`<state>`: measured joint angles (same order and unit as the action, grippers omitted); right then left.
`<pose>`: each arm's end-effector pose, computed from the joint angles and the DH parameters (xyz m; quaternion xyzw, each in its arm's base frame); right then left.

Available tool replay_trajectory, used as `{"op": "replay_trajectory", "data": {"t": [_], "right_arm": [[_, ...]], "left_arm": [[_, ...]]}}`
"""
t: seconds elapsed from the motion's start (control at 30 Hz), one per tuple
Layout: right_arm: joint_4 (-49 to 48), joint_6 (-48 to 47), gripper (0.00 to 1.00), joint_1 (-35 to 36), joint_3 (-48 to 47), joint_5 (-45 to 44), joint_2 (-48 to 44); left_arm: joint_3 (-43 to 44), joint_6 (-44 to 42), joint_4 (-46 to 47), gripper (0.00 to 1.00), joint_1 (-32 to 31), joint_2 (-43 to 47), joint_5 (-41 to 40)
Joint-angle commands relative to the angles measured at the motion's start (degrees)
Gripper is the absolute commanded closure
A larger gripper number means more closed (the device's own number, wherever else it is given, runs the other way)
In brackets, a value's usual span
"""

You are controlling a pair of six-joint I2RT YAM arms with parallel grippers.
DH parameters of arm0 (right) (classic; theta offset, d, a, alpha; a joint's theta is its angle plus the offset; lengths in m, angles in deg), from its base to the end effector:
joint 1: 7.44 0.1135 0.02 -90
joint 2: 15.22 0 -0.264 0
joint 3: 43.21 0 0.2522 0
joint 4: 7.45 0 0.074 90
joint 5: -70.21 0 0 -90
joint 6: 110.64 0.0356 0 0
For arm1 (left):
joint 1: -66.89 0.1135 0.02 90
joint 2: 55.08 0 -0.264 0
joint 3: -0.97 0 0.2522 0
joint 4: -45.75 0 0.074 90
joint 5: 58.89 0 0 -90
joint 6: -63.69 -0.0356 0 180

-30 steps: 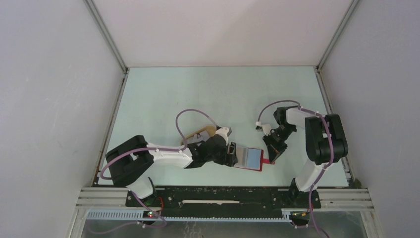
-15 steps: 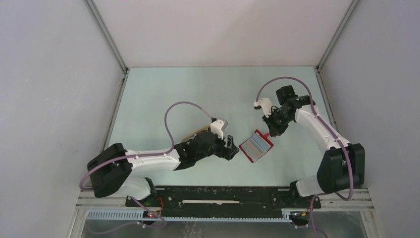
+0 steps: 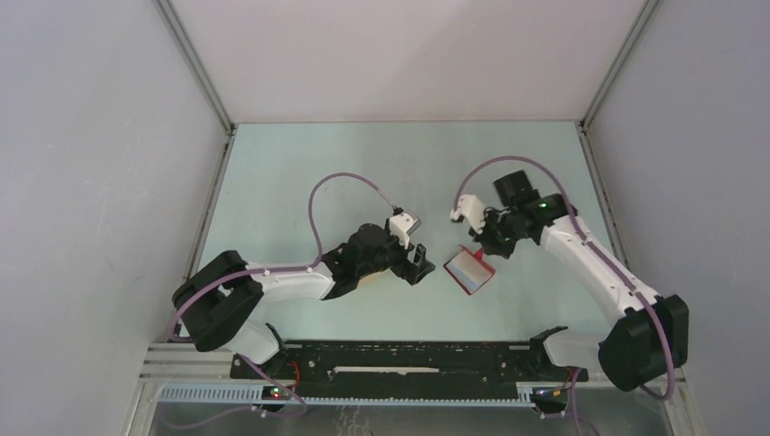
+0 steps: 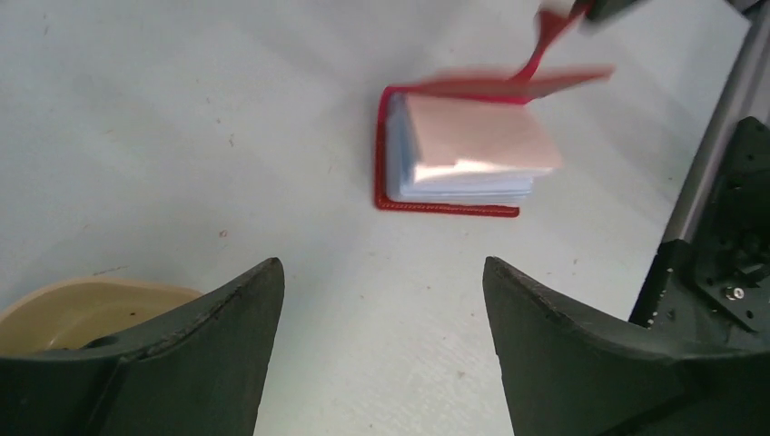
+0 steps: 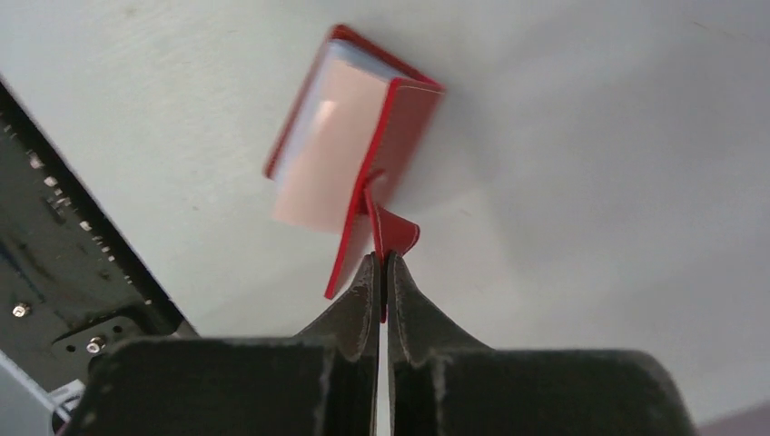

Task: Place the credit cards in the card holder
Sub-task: Close the card holder at the center of the board.

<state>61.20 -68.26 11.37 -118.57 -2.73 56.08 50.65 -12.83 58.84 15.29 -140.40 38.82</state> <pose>0.2175 0.0851 0.2838 -0.5558 0.7892 0.0860 0.2467 0.1853 -0.2415 0.1878 0.3063 0.7721 -0.3451 0.4369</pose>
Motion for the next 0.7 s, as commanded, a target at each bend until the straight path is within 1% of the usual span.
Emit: {"op": "replay_trajectory", "data": {"t": [0.0,0.03,0.13,0.23,0.27,0.4,0.47,0.57,0.67], "right_arm": [[-2.8,5.1,0.92,9.0,4.4,0.8,5.4],[-3.5,6.8,0.88,10.7,4.8,0.6,7.5],[-3.0,9.9,0.69,12.2,4.5,3.6,13.0],[1.8,9.6,0.57,11.5,1.7,9.5,15.7],[3.7,9.1,0.53,10.5,0.3,12.1,15.5],[10.6,6.9,0.39,1.9,-6.4,22.6,12.2],[11.7,6.2,0.36,-1.8,-8.7,26.5,11.5],[10.5,6.6,0.36,-5.5,-9.2,28.4,12.6],[10.2,7.1,0.35,-6.6,-9.2,30.2,15.0]], "left_arm": [[-3.1,-0.1,5.9,0.15,-0.1,4.3,1.3],[-4.1,0.7,6.1,0.15,-0.1,5.2,1.0],[-7.6,2.6,7.3,0.15,-0.1,8.0,0.3],[-9.8,3.6,7.3,0.15,-0.1,10.7,-0.1],[-10.4,3.8,7.3,0.15,-0.1,11.5,0.0],[-11.4,4.3,6.7,0.15,-0.1,13.9,0.2],[-11.8,4.7,6.5,0.14,-0.1,15.2,0.1],[-12.8,4.9,6.3,0.12,-0.2,17.2,-0.5],[-13.8,5.0,6.0,0.12,-0.3,19.1,-1.2]]}}
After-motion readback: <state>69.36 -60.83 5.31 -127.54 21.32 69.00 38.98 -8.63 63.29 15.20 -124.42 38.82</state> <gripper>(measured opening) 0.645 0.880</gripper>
